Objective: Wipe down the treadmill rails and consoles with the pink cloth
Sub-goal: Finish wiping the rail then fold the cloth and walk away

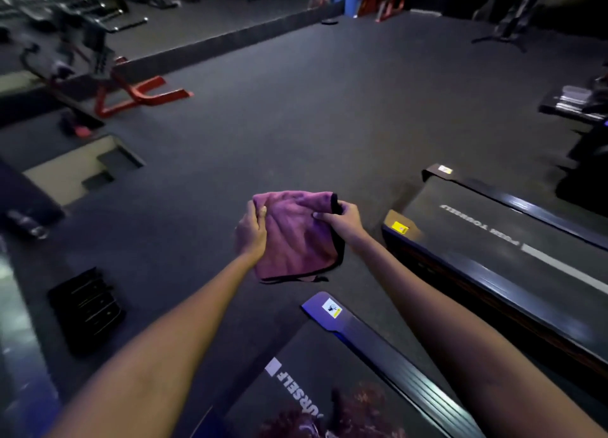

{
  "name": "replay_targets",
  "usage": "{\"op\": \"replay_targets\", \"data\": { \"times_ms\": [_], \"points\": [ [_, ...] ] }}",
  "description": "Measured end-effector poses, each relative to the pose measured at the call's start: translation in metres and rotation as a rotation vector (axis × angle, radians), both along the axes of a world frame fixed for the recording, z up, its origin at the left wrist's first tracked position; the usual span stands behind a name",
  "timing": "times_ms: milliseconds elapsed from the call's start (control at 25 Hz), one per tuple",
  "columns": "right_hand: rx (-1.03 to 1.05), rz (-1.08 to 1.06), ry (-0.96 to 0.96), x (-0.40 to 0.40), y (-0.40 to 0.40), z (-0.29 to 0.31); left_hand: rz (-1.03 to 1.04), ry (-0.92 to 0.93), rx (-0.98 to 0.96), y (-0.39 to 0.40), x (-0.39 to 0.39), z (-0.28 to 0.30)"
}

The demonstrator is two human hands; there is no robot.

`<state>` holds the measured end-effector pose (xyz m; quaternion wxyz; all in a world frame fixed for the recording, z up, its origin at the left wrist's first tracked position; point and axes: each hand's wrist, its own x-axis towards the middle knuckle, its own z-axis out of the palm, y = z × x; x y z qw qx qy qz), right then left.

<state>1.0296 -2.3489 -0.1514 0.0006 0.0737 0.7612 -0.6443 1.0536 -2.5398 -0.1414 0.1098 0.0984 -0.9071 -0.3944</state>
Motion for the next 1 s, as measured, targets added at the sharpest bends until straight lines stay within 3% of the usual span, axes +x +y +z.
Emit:
{"op": "replay_targets", "data": {
  "times_ms": [280,680,1000],
  "points": [
    [-0.009,0.140,-0.050,-0.107,-0.065,-0.020,0.144,-0.041,0.015,-0.062,-0.078,-0.015],
    [-0.008,0.295,-0.076,-0.283,-0.106,-0.013,0.296,-0.086,-0.037,-0.091,-0.224,-0.011],
    [-0.051,0.311,-0.055,-0.369,-0.139,-0.040,0.253,-0.042,0.087,-0.130,-0.316,-0.042]
  ]
}}
